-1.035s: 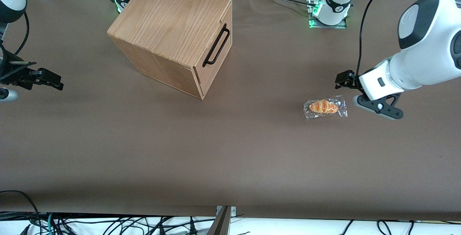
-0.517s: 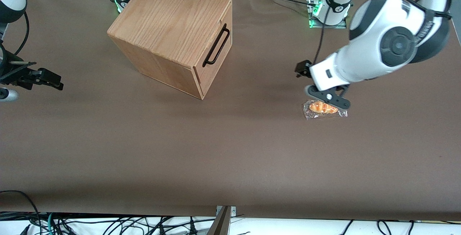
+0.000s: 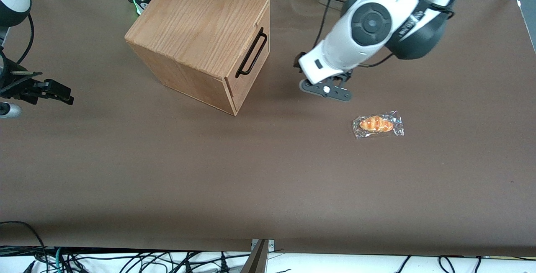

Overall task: Open top drawer with left arm
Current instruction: 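Move the left gripper over the pastry toward the black drawer handle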

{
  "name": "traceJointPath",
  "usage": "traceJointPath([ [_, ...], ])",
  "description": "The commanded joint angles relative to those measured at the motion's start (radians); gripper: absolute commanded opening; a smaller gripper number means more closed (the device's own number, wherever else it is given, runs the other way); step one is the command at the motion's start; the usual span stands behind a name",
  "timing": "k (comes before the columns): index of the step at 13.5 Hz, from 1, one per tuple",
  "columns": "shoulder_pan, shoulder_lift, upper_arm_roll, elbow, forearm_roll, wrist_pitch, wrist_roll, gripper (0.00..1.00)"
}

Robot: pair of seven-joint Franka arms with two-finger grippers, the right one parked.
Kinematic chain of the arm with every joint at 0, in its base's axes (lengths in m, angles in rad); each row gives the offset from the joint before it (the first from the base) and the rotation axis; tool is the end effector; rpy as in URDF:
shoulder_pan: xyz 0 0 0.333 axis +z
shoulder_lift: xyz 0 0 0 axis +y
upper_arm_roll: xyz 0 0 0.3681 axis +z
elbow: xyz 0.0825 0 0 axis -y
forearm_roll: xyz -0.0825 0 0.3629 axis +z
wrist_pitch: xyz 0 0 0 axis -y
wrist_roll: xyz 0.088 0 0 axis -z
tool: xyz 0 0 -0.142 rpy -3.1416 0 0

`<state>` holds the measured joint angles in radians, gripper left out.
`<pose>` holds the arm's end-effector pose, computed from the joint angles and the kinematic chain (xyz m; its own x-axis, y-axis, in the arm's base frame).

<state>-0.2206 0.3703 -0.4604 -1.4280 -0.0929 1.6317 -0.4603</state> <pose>0.5178 -0.3758 0.5133 0.9519 -0.2049 -0.2276 -0.1694 -0.9714 0.1662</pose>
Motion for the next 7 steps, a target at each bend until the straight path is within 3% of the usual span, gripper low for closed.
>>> traceJointPath([
  [1,-0.064,0.025,0.006,0.000,0.001,0.060,-0.096,1.00],
  [7,-0.140,0.071,0.005,-0.002,0.001,0.129,-0.126,1.00],
])
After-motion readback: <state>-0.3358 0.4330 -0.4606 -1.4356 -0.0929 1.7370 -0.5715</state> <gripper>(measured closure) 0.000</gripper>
